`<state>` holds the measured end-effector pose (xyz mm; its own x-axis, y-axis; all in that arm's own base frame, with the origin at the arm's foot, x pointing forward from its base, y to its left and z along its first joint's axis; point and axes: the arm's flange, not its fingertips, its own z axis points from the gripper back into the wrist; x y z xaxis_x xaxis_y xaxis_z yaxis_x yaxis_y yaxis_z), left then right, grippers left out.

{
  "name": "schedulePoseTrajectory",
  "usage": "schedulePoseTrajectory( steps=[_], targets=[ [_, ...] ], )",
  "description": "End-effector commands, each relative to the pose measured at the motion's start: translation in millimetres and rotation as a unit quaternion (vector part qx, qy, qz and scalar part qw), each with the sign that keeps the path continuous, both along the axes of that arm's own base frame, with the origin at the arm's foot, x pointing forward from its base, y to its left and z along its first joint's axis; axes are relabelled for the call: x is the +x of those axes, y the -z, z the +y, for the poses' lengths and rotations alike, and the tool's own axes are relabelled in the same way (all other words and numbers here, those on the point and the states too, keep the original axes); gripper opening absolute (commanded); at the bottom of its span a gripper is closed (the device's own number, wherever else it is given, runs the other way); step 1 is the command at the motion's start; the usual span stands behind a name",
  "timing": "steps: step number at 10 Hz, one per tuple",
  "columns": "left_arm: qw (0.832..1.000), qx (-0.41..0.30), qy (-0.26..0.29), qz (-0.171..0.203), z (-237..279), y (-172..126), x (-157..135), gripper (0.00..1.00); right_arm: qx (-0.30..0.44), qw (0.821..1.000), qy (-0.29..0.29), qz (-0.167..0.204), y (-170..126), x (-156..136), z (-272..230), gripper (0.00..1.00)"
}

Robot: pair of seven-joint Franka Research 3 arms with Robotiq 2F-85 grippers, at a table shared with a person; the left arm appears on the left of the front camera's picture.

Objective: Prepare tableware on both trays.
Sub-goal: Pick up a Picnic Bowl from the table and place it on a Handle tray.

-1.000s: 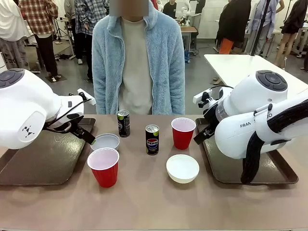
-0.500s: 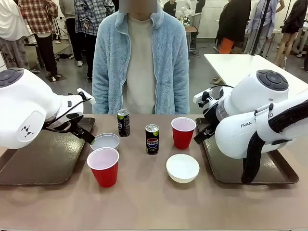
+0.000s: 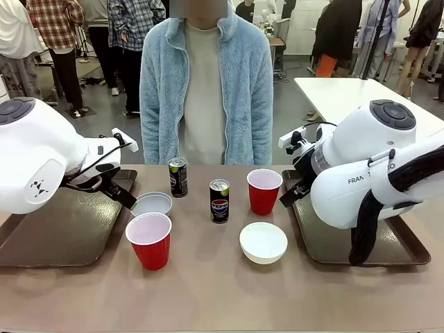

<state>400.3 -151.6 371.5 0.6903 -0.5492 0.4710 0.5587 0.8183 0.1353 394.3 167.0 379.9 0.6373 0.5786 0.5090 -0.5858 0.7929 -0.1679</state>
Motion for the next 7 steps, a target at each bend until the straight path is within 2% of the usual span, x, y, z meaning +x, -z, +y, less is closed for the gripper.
schedulePoseTrajectory(
  steps=[1,3,4,6,7],
  targets=[
    [0.999,0.03,0.012,0.035,4,-38,-44,1.0,-0.031,0.999,0.021,-0.008,-41,-52,0,1.0],
    [0.998,0.036,0.006,0.045,7,-83,-64,1.0,-0.038,0.998,0.05,-0.019,-75,-92,-2,1.0],
    [0.998,0.031,0.001,0.059,9,-94,-81,1.0,-0.046,0.997,0.059,0.003,-77,-110,-9,1.0],
    [0.991,0.023,-0.006,0.131,18,-100,-103,1.0,-0.057,0.989,0.091,0.101,-56,-140,-27,1.0],
    [0.99,0.019,-0.016,0.136,23,-99,-113,1.0,-0.076,0.981,0.111,0.143,-41,-154,-35,1.0]
  ],
)
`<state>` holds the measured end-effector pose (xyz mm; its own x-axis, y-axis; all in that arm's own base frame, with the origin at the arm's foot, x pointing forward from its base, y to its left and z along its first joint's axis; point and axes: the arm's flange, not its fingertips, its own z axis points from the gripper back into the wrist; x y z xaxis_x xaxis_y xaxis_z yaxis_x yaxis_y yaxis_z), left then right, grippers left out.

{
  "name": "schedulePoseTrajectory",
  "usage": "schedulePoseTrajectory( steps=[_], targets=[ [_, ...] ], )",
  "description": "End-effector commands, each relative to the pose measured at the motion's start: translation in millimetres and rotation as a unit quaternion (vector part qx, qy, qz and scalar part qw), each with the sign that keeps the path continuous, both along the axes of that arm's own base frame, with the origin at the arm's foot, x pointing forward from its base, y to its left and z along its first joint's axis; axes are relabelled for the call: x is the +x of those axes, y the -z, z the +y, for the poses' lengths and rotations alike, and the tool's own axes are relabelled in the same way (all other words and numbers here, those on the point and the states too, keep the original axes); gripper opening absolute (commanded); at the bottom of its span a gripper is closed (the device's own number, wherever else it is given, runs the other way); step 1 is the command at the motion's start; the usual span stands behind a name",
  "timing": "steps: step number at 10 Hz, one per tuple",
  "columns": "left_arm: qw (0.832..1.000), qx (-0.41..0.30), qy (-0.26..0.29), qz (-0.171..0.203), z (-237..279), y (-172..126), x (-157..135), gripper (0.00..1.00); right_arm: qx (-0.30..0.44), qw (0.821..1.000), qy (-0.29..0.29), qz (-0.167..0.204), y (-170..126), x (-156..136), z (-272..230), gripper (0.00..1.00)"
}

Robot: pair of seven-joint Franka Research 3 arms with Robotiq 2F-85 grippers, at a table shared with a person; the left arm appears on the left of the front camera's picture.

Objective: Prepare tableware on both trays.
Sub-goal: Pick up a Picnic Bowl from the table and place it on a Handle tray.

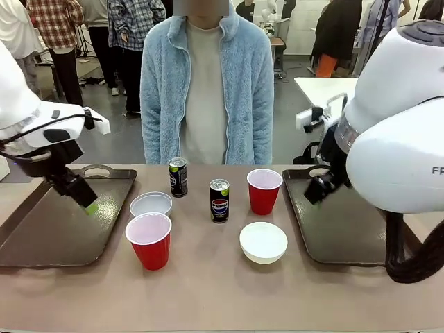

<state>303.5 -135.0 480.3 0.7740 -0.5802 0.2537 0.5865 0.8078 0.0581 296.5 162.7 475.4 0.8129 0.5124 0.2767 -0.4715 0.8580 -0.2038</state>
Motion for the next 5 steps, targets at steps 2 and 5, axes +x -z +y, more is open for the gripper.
schedulePoseTrajectory(
  steps=[2,5],
  targets=[
    [0.999,-0.024,-0.037,0.013,7,10,-25,1.0,0.006,0.995,0.051,0.084,73,-66,-40,1.0],
    [1.0,-0.007,-0.006,0.014,2,-3,-7,1.0,-0.012,0.999,0.02,0.046,9,-9,-5,1.0]
  ],
)
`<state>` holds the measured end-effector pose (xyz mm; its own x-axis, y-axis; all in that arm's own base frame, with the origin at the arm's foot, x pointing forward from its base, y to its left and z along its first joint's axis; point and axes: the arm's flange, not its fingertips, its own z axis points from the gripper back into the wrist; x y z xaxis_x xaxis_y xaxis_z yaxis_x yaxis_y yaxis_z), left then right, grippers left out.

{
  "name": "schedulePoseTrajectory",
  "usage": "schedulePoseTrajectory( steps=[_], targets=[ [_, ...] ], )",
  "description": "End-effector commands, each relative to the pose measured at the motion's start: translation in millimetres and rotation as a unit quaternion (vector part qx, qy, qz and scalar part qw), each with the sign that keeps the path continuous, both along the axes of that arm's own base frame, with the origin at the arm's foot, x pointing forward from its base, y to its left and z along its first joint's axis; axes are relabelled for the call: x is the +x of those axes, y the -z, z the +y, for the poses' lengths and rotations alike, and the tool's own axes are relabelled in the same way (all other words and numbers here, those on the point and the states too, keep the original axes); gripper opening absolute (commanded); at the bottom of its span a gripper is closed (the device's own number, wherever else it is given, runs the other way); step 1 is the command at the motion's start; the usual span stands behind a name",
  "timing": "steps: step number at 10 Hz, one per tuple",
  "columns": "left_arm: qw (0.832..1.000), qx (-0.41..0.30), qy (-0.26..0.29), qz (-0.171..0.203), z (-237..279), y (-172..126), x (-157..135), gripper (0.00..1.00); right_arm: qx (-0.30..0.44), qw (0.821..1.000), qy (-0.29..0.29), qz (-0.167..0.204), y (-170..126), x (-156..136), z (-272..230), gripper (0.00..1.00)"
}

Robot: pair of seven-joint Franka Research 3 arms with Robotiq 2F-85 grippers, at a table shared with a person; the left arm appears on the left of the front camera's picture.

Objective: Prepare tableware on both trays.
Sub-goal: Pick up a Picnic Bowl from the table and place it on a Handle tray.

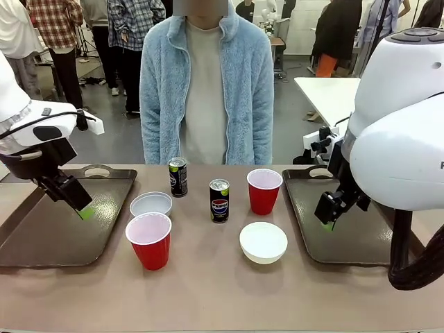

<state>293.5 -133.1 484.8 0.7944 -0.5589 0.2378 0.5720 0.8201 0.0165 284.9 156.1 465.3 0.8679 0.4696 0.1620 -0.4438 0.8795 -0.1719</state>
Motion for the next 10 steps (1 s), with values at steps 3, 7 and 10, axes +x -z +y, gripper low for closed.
schedulePoseTrajectory(
  steps=[3,7,10],
  targets=[
    [0.986,-0.135,-0.052,0.08,31,0,20,1.0,0.194,0.979,0.037,0.056,0,20,-55,1.0],
    [0.947,-0.275,-0.137,0.095,121,-26,51,1.0,0.394,0.906,0.135,0.068,-2,25,-180,1.0],
    [0.925,-0.317,-0.19,0.084,195,-37,58,1.0,0.443,0.878,0.17,0.068,1,17,-243,1.0]
  ],
)
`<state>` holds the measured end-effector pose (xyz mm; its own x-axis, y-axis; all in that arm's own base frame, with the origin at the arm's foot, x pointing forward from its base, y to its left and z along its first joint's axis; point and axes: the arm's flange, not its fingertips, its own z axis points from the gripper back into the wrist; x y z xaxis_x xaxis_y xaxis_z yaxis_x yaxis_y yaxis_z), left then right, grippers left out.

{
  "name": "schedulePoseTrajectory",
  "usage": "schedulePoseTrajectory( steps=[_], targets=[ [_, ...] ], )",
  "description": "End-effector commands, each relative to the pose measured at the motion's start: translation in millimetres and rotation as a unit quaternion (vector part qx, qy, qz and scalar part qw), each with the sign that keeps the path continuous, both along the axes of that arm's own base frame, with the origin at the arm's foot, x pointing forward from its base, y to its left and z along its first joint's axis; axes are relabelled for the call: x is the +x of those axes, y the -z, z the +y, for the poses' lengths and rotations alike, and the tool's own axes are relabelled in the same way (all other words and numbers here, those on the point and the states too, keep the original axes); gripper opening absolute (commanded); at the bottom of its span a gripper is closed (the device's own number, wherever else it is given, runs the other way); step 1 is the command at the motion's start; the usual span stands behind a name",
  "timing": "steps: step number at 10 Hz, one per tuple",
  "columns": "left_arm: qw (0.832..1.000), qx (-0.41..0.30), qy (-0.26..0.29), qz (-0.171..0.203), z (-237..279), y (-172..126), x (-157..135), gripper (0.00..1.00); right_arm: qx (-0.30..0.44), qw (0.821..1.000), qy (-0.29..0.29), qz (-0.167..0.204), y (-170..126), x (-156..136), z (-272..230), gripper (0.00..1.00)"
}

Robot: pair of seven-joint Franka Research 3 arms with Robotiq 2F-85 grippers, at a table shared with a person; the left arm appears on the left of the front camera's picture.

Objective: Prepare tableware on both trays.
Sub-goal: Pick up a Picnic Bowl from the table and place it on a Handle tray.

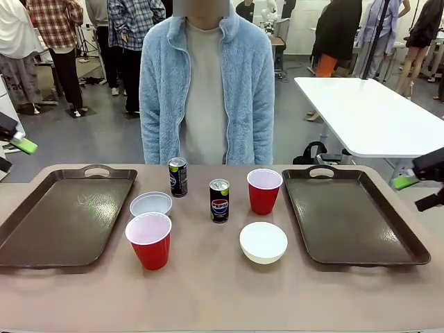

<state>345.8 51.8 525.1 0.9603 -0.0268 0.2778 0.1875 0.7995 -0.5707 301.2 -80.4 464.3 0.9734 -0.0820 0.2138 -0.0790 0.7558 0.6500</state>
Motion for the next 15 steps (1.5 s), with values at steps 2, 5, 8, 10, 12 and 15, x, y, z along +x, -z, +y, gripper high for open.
schedulePoseTrajectory(
  steps=[2,5,8,10,12,15],
  targets=[
    [0.999,-0.042,-0.027,0.012,45,8,3,1.0,0.042,0.999,0.006,-0.001,1,-8,-27,1.0],
    [0.992,-0.115,-0.049,0.015,79,40,-8,1.0,0.05,0.999,0.01,0.0,4,-10,-32,1.0],
    [0.988,-0.137,-0.067,0.026,83,56,-15,1.0,0.053,0.999,0.008,0.003,6,-8,-31,1.0],
    [0.992,-0.113,-0.051,0.041,79,55,-15,1.0,0.057,0.998,0.005,0.003,8,-7,-31,1.0],
    [0.988,-0.129,-0.072,0.037,87,57,-17,1.0,0.045,0.999,0.016,0.011,6,-11,-28,1.0],
    [0.988,-0.129,-0.072,0.037,87,57,-17,1.0,0.045,0.999,0.016,0.011,6,-11,-28,1.0]
  ],
)
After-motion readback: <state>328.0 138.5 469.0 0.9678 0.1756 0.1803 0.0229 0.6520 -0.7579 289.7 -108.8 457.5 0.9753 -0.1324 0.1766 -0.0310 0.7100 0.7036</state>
